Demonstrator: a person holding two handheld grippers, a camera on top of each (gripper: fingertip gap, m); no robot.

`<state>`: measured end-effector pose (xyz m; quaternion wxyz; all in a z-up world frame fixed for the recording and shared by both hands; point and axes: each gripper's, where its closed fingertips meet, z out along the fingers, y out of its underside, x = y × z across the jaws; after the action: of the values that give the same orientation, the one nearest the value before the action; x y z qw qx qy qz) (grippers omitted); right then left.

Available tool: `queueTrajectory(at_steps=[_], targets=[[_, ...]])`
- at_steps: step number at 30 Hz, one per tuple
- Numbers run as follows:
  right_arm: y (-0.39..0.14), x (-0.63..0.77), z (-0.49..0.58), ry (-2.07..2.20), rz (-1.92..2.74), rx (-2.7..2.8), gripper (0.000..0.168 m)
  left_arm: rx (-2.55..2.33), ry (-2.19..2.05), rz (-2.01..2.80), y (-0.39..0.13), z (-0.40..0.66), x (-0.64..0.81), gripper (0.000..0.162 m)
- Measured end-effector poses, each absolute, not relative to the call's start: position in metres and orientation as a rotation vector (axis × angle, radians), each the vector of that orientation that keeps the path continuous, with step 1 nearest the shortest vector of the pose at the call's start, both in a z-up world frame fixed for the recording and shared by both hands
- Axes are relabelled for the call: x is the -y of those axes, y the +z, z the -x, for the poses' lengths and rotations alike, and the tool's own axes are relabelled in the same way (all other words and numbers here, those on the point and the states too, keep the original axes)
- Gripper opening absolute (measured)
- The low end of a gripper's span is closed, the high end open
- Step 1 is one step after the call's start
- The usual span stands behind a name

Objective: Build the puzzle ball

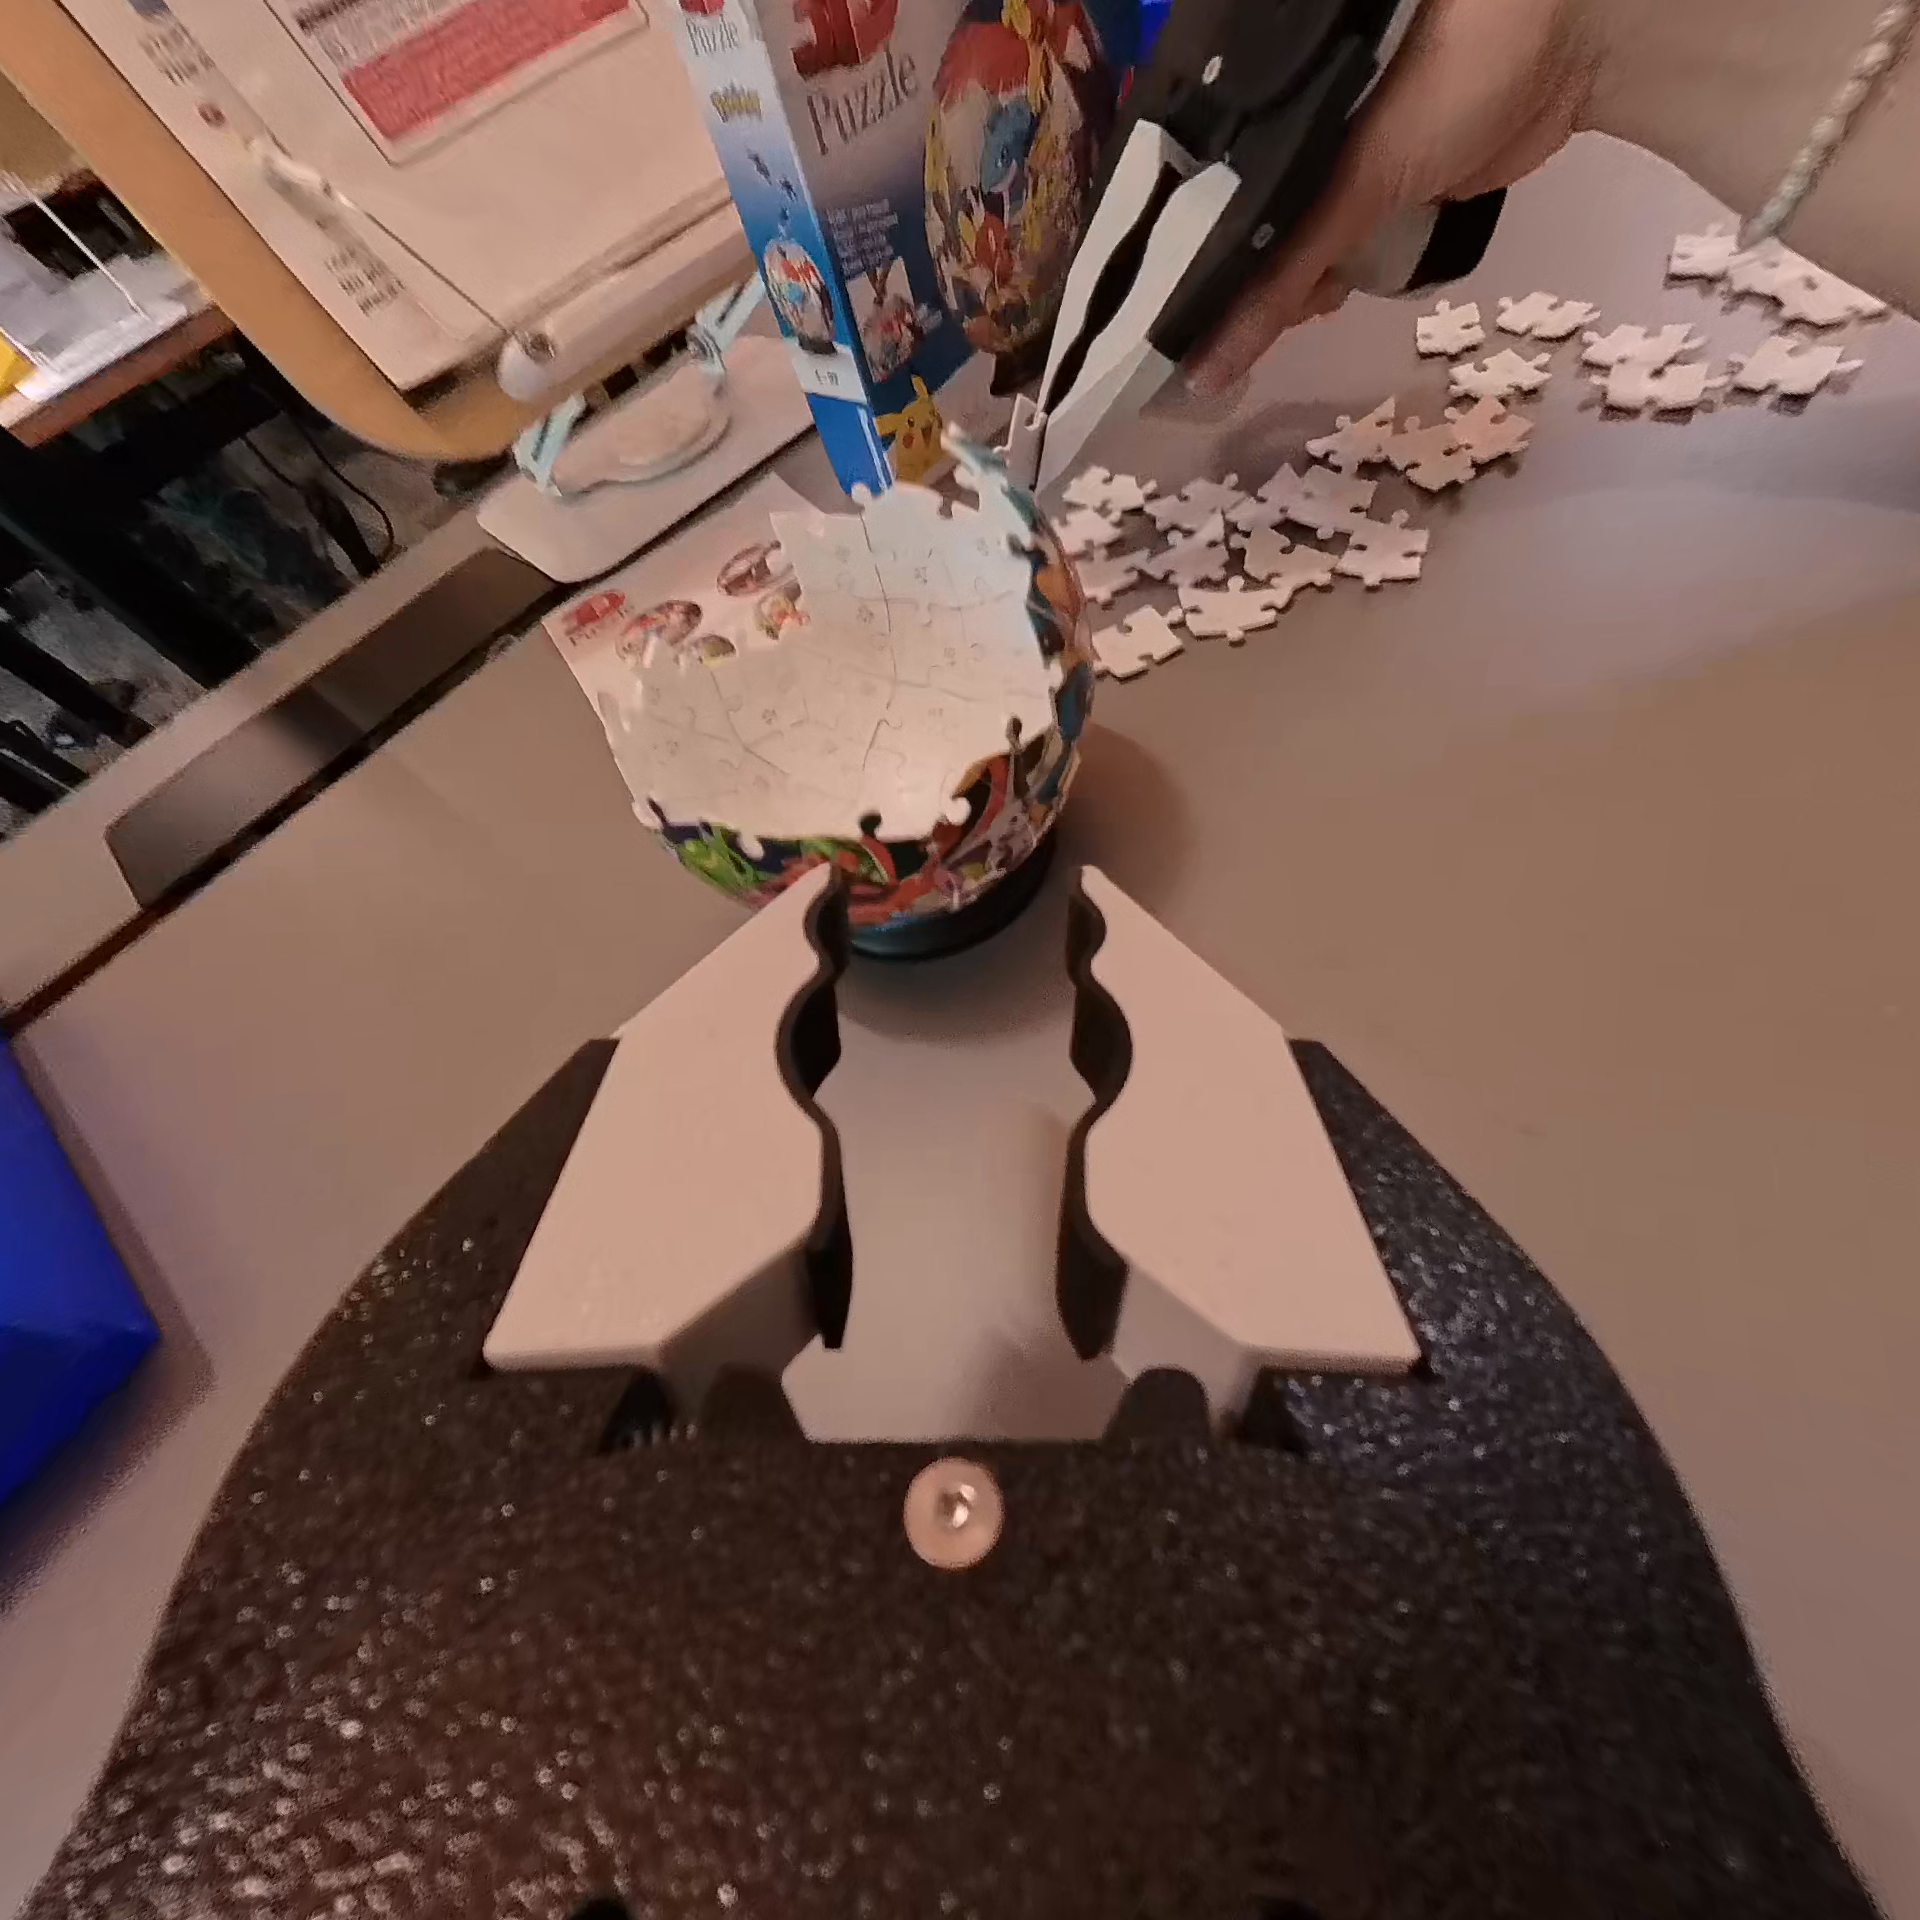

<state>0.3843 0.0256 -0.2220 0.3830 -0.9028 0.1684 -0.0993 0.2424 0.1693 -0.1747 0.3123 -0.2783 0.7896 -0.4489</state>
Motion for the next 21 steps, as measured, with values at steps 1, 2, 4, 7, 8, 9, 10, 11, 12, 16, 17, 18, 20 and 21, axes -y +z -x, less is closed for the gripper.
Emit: queueTrajectory(at_steps=[1,2,4,7,8,9,10,11,12,16,17,18,20,21], targets=[[-0.205,-0.035,-0.378,-0.228,2.216,-0.395,0.000,-2.064,-1.190,0.719,-0.167,-0.245,-0.169,0.036],[-0.185,-0.045,-0.371,-0.213,2.110,-0.355,0.000,-2.037,-1.204,0.711,-0.156,-0.249,-0.168,0.033],[-0.139,-0.065,-0.356,-0.171,1.890,-0.273,0.000,-1.990,-1.252,0.702,-0.129,-0.260,-0.164,0.028],[-0.090,-0.086,-0.335,-0.100,1.681,-0.206,0.000,-2.019,-1.274,0.635,-0.096,-0.277,-0.150,0.028],[-0.080,-0.092,-0.327,-0.077,1.646,-0.173,0.000,-2.046,-1.255,0.601,-0.089,-0.284,-0.146,0.029],[-0.074,-0.098,-0.321,-0.057,1.626,-0.146,0.000,-2.077,-1.233,0.568,-0.082,-0.291,-0.141,0.030],[-0.070,-0.103,-0.316,-0.037,1.614,-0.126,0.000,-2.105,-1.222,0.543,-0.076,-0.298,-0.137,0.031],[-0.067,-0.107,-0.312,-0.019,1.602,-0.115,0.000,-2.140,-1.238,0.522,-0.070,-0.303,-0.132,0.032],[-0.064,-0.110,-0.309,-0.003,1.590,-0.110,0.000,-2.182,-1.286,0.500,-0.064,-0.304,-0.125,0.032],[-0.052,-0.113,-0.300,0.058,1.520,-0.085,0.000,-2.323,-1.486,0.465,-0.048,-0.301,-0.104,0.024],[-0.051,-0.113,-0.298,0.067,1.511,-0.079,0.000,-2.339,-1.503,0.455,-0.048,-0.301,-0.102,0.023],[-0.050,-0.113,-0.298,0.065,1.504,-0.077,0.000,-2.344,-1.516,0.442,-0.047,-0.300,-0.099,0.022],[-0.050,-0.113,-0.299,0.057,1.504,-0.070,0.000,-2.341,-1.528,0.410,-0.046,-0.301,-0.097,0.012],[-0.051,-0.113,-0.299,0.062,1.510,-0.059,0.000,-2.331,-1.525,0.391,-0.046,-0.302,-0.098,0.001]])
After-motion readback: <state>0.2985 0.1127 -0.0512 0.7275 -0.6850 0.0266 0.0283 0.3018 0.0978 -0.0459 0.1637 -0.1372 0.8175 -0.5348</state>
